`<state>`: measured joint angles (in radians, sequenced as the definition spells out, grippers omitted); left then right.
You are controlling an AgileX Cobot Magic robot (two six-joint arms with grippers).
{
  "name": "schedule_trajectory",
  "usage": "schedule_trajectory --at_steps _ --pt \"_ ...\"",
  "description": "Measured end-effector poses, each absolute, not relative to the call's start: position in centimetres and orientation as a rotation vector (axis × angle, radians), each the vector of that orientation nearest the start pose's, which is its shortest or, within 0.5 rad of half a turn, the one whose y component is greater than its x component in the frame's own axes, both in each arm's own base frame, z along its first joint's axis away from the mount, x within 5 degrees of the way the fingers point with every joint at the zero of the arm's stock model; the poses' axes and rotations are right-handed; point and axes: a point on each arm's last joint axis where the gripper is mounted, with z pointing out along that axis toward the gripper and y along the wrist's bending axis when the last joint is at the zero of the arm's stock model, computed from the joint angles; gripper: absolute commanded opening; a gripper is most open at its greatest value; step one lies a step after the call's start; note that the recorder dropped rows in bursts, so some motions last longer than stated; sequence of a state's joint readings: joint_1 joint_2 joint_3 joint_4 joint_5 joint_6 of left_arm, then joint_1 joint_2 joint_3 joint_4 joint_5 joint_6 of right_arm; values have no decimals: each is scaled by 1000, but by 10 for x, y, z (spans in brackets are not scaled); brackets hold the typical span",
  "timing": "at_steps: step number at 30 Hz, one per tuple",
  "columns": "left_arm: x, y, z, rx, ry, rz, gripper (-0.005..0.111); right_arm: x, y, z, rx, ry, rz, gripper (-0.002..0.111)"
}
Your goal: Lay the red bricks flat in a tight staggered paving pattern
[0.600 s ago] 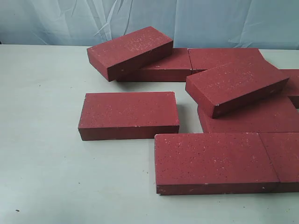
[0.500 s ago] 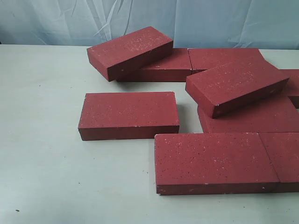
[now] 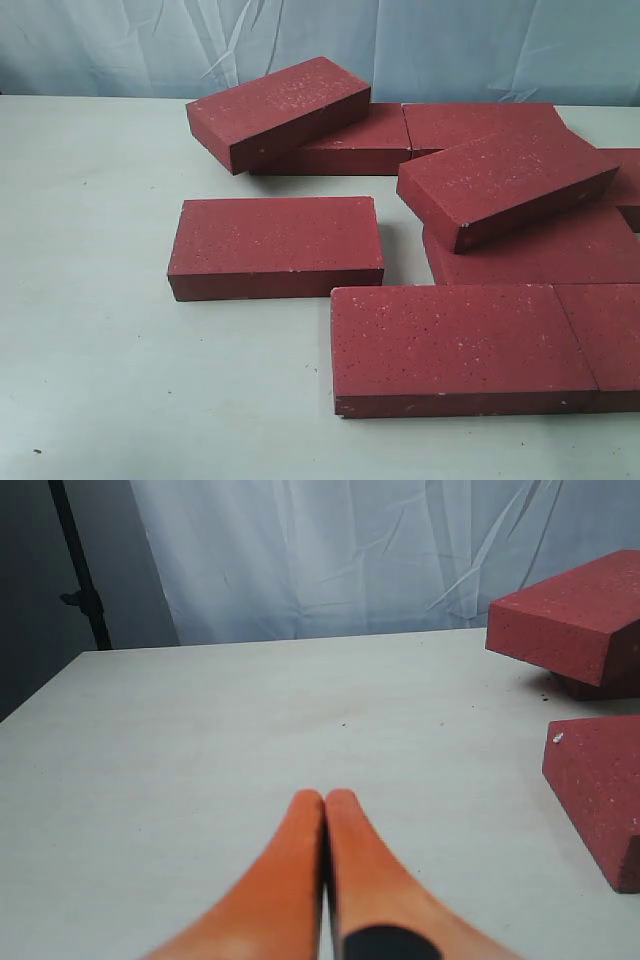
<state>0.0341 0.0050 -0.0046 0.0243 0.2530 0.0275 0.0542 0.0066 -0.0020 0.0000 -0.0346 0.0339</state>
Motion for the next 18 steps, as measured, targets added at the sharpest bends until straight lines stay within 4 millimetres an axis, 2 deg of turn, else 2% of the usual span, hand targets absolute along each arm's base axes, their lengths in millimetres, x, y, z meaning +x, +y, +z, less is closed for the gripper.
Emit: schedule_trajectory --at_steps 3,5,18 --pt "55 2 192 10 1737 68 0 54 3 228 -14 1328 75 -1" --pt "55 2 192 10 1737 68 0 54 3 230 -13 1310 75 -1" --pt "55 2 192 10 1737 68 0 53 3 231 -13 1294 75 -1"
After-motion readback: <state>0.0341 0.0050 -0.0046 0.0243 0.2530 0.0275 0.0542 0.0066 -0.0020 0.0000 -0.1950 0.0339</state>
